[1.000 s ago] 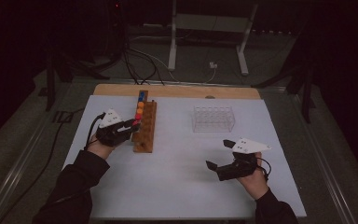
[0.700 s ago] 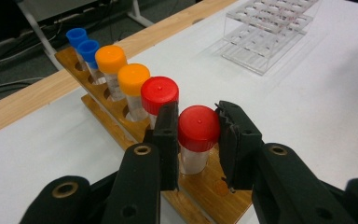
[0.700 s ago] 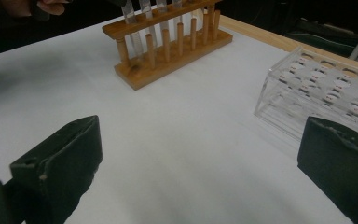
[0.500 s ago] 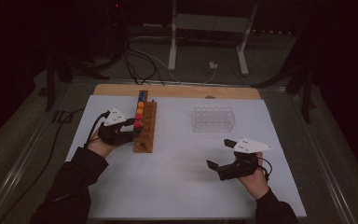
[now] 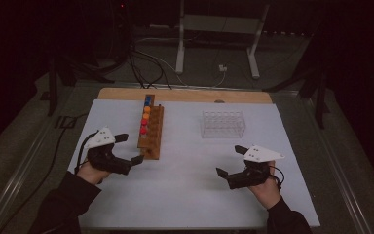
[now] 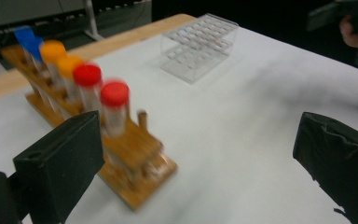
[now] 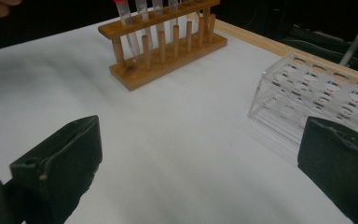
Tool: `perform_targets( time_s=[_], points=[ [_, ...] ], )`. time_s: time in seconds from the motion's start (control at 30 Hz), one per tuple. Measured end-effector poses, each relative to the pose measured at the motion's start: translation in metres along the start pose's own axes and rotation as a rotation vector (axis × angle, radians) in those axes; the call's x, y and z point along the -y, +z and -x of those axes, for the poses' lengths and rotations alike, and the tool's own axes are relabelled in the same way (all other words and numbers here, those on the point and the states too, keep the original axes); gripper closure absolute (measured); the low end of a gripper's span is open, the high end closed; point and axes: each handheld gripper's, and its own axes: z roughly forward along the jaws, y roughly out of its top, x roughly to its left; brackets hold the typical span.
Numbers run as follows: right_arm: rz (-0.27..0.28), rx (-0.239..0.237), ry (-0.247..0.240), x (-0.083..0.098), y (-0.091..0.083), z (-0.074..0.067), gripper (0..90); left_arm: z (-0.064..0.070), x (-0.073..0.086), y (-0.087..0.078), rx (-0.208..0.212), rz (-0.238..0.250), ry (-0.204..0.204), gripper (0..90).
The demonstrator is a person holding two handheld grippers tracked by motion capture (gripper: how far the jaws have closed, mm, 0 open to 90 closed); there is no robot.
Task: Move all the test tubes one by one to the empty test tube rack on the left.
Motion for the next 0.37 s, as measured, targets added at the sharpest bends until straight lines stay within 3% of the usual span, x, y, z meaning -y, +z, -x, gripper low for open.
perform_targets(
  time_s=[0.23,0.37],
  points=[
    [-0.004,-0.006,-0.002,0.003,0.003,0.000,0.0,0.016,0.041,-0.002,0.010,-0.004,-0.019,1.3],
    [-0.005,-0.005,-0.007,0.004,0.004,-0.001,0.0,0.019,0.061,0.002,0.018,-0.025,-0.017,1.3]
  ],
)
